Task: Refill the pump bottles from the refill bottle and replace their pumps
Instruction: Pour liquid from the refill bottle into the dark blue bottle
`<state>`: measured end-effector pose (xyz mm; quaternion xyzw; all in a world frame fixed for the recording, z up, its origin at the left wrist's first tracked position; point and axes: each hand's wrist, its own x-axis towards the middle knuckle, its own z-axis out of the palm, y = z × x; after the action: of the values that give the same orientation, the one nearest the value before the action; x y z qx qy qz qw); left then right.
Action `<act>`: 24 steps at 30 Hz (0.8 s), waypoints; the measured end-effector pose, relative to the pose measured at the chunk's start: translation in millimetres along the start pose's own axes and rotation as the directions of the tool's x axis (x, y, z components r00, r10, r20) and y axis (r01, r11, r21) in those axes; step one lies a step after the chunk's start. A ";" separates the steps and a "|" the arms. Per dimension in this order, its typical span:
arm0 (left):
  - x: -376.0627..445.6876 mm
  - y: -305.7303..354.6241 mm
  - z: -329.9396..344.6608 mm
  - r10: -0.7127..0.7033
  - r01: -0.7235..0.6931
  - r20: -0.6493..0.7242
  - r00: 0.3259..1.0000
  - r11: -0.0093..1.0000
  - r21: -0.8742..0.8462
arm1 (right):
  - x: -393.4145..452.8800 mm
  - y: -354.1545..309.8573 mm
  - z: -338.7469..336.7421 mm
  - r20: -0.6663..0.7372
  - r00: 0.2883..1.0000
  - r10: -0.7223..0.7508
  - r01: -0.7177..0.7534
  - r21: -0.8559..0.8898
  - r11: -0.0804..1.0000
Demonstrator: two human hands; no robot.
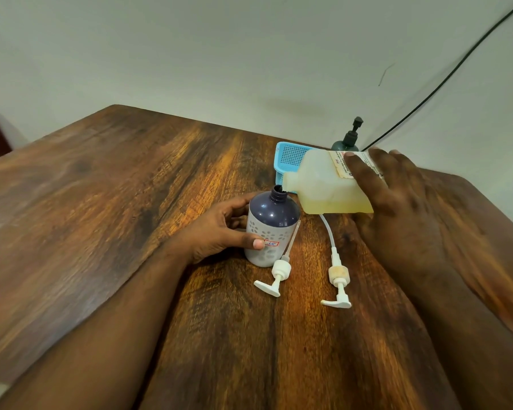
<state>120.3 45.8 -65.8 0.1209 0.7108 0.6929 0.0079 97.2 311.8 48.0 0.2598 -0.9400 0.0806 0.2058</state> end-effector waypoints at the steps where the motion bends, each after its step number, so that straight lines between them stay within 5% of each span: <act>1: -0.3 0.1 0.3 0.001 -0.001 -0.001 1.000 1.000 -0.007 | 0.0 -0.2 -0.2 -0.001 1.000 0.000 0.000 -0.002 1.000; 24: -3.8 4.5 3.9 0.014 -0.014 -0.008 1.000 1.000 -0.002 | 1.2 1.5 -2.6 -0.004 1.000 -0.026 0.026 -0.021 0.999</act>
<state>125.3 49.0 -62.1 0.1230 0.7092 0.6942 0.0005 96.4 313.3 50.7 0.2694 -0.9370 0.0686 0.2114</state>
